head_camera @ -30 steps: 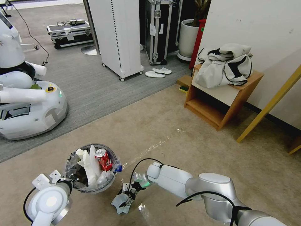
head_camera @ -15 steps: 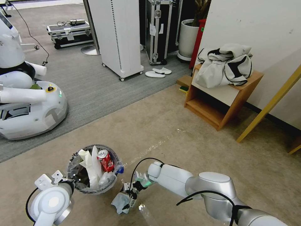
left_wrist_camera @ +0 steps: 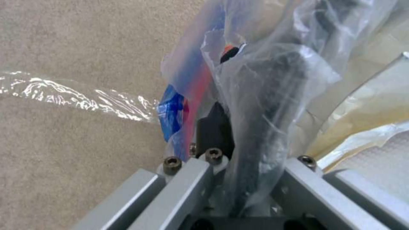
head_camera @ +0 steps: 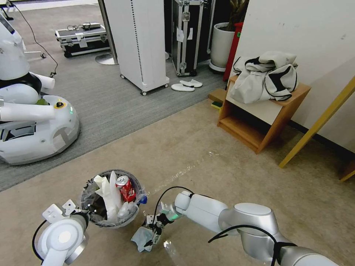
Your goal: Pick up the trash bin and place the garbage on the floor into it.
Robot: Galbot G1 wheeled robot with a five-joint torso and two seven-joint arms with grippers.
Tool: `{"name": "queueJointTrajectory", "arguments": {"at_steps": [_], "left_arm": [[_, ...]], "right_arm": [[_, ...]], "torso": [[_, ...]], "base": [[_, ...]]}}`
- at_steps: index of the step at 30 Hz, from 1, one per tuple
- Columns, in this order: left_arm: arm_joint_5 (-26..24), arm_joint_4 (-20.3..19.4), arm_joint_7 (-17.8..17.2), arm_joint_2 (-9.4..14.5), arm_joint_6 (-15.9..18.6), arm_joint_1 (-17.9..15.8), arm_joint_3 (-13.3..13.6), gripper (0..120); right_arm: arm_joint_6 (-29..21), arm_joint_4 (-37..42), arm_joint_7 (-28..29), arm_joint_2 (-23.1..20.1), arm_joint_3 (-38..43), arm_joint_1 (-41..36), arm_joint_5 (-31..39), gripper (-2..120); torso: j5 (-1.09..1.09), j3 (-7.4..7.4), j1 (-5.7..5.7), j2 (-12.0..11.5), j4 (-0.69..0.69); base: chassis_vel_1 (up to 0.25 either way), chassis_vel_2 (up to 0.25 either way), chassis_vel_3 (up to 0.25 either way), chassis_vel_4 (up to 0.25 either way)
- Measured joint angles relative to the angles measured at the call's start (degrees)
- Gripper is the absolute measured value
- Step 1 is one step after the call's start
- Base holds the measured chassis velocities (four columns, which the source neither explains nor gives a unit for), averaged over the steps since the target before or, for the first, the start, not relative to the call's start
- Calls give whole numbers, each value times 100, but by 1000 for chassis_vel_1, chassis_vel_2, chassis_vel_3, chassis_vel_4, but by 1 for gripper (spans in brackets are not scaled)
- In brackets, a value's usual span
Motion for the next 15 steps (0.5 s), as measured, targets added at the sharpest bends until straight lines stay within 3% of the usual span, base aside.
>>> {"name": "queueJointTrajectory", "arguments": {"at_steps": [15], "left_arm": [[69,-39,46,-52,2,62,6,0]], "right_arm": [[45,-42,45,0,-2,-65,-25,100]], "torso": [[0,0,0,0,0]], "base": [[0,0,0,0]]}}
